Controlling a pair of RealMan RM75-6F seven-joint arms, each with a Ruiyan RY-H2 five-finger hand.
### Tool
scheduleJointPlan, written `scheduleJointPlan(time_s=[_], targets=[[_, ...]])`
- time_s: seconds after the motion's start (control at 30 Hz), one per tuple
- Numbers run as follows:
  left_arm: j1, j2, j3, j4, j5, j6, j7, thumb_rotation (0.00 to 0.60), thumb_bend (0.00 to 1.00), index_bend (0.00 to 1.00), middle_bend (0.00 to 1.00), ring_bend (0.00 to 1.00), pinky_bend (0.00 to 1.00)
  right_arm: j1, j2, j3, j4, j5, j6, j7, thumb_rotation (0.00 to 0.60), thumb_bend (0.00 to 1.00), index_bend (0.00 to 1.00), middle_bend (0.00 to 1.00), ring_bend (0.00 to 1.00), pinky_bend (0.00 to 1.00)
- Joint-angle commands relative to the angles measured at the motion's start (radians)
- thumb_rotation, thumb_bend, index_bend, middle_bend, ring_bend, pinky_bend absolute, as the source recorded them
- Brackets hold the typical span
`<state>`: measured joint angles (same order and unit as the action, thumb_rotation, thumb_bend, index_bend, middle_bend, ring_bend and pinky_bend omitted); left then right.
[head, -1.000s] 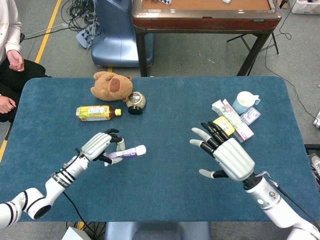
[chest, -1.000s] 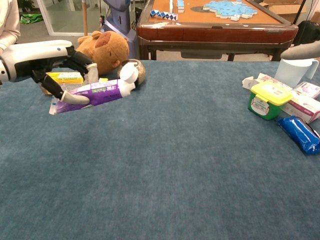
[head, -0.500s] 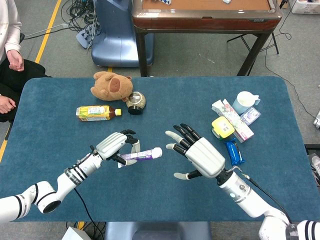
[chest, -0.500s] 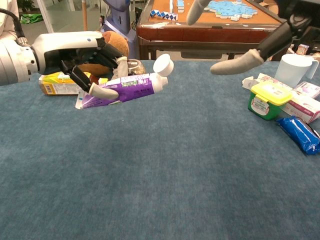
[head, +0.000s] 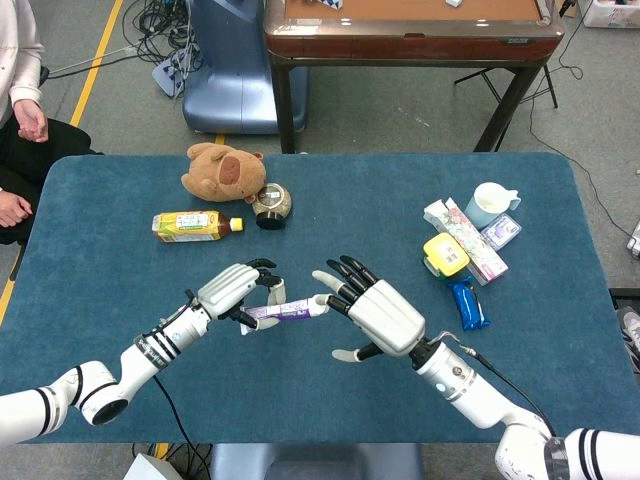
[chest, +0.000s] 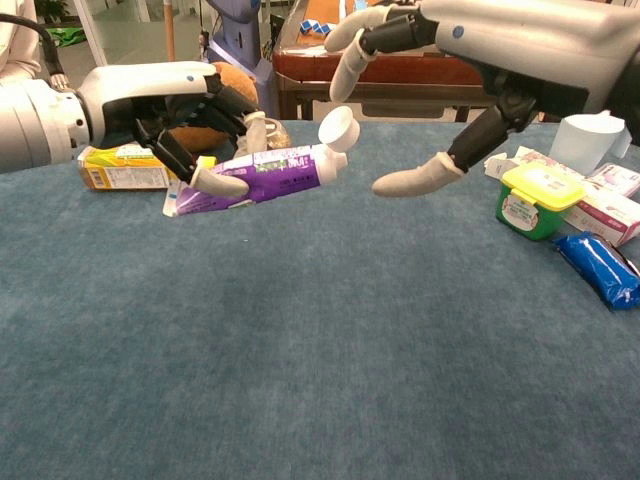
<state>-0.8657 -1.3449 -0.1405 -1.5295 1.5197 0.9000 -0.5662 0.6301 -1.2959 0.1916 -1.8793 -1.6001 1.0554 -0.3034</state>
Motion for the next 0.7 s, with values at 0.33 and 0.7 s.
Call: scheduleJointPlan(time_s=[0.33,0.7], targets=[[0.003,0.001,0.007,0.006,-0.008,0.009,-0.025,0.600,0.44,0.54,0.64,0.42,0.13,0.019,-0.017,-0.014,0.019,0.040,-0.008,-0.005,0.448,0.15,0.30,0.12,0.00,0.00],[0.017,0.011,0.016,0.016,-0.007,0.028,-0.051,0.600,0.45,0.55,0.65,0.42,0.13,0.022,-0.023,-0.027,0.035,0.071,-0.002,0.005,0.448,0.15,0.30,0.12,0.00,0.00]])
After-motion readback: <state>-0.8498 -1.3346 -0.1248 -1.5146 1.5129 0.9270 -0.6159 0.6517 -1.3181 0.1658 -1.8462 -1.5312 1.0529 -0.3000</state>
